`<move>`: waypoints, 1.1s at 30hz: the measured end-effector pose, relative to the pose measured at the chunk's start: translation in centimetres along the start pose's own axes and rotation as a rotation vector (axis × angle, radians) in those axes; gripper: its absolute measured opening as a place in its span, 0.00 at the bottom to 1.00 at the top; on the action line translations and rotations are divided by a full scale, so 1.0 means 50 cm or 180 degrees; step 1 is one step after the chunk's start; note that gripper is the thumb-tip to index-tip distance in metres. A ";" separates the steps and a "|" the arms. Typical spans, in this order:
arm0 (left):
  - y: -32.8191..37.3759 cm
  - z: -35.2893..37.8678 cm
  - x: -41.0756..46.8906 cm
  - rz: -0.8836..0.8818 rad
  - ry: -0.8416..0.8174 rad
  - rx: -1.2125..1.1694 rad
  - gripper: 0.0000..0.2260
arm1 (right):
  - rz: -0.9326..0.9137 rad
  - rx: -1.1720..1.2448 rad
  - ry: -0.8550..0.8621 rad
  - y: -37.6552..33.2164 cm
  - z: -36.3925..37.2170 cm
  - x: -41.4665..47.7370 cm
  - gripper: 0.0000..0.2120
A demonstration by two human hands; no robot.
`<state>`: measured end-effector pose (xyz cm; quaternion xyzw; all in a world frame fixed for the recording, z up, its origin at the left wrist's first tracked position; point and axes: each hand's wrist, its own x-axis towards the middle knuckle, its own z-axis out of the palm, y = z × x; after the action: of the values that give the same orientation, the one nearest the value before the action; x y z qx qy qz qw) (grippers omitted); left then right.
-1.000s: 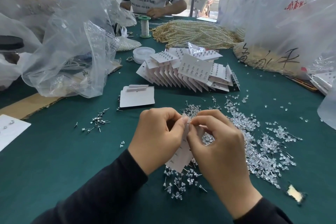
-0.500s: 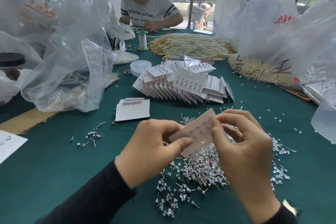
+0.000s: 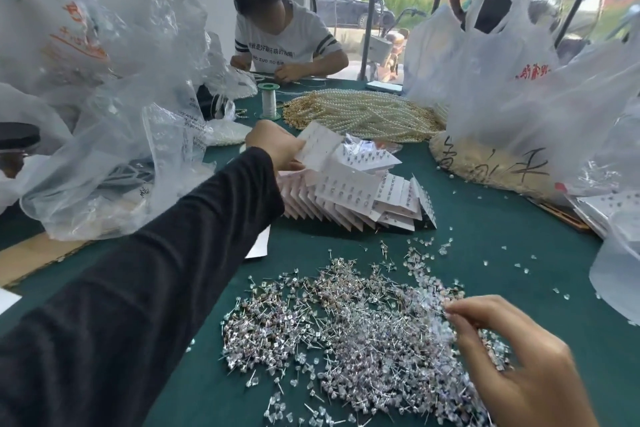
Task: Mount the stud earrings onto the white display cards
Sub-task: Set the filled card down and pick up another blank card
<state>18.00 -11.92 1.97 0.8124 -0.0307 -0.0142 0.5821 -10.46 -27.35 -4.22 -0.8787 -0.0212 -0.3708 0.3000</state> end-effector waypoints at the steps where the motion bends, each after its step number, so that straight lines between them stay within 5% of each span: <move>1: 0.000 0.007 0.010 0.0060 0.0100 0.0314 0.06 | -0.0048 -0.0005 0.0035 0.002 0.001 0.001 0.07; 7: 0.015 -0.004 0.020 0.0692 0.0286 0.2695 0.21 | -0.0168 -0.0060 0.0109 0.007 0.001 -0.002 0.05; 11: 0.013 -0.060 -0.014 0.1200 0.0344 0.2667 0.12 | -0.0181 0.0042 0.0066 -0.001 0.002 -0.007 0.09; 14: -0.028 -0.115 -0.084 0.1658 -0.0118 0.2683 0.05 | -0.0194 0.0091 0.0040 -0.003 0.002 -0.009 0.09; 20: -0.162 -0.152 -0.160 0.1337 -0.1118 0.3601 0.22 | -0.0247 0.0070 -0.0074 0.001 0.009 -0.018 0.05; 29: -0.182 -0.149 -0.172 0.1741 -0.0985 0.3261 0.12 | -0.0129 0.0130 -0.0283 0.005 0.006 -0.022 0.05; 33: -0.191 -0.143 -0.184 0.1943 -0.0839 0.3771 0.12 | -0.0080 0.0171 -0.0402 0.009 0.008 -0.026 0.05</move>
<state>9.56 -1.48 -4.90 0.9406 -0.3320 0.0711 0.0080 -11.04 -27.26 -5.54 -0.8916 -0.0611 -0.3176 0.3169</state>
